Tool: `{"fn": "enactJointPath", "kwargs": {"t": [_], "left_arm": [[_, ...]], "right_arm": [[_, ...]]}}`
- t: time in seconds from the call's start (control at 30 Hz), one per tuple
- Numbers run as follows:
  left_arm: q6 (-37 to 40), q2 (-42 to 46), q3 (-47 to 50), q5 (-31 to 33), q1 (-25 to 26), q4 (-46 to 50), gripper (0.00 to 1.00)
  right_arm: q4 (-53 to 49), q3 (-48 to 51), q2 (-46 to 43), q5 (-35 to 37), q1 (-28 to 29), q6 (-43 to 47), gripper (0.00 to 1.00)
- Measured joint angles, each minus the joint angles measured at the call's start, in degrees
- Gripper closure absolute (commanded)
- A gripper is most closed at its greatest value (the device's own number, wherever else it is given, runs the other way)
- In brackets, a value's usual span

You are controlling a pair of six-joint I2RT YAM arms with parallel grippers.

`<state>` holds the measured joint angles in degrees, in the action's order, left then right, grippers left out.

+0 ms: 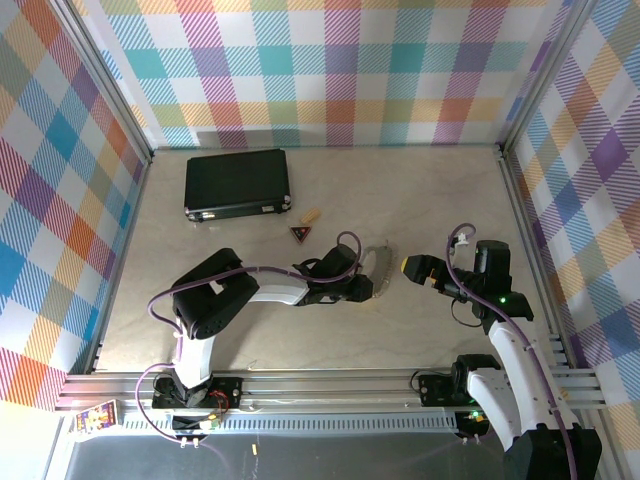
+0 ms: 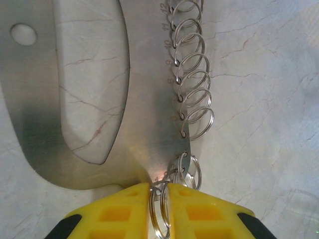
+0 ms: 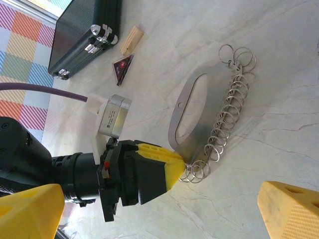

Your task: Put the keys on the keyring

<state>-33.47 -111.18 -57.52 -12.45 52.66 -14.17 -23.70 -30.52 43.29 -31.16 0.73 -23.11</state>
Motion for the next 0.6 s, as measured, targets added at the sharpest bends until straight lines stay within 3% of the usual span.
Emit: {"fn": "enactJointPath", "kwargs": {"t": [0.27,0.43,0.53,0.6], "left_arm": [[-0.9,1.3,2.6,-0.2,-0.7,-2.1,0.80],[-1.7,1.7,3.0,-0.6,-0.8,-3.0,0.68],[-2.1,1.9,3.3,-0.6,-0.8,-3.4,0.69],[-2.2,2.1,3.6,-0.4,-0.8,-3.6,0.75]], "right_arm": [[0.0,0.0,0.0,0.0,0.0,0.0,0.01],[0.0,0.0,0.0,0.0,0.0,0.0,0.01],[0.0,0.0,0.0,0.0,0.0,0.0,0.01],[0.0,0.0,0.0,0.0,0.0,0.0,0.01]]}}
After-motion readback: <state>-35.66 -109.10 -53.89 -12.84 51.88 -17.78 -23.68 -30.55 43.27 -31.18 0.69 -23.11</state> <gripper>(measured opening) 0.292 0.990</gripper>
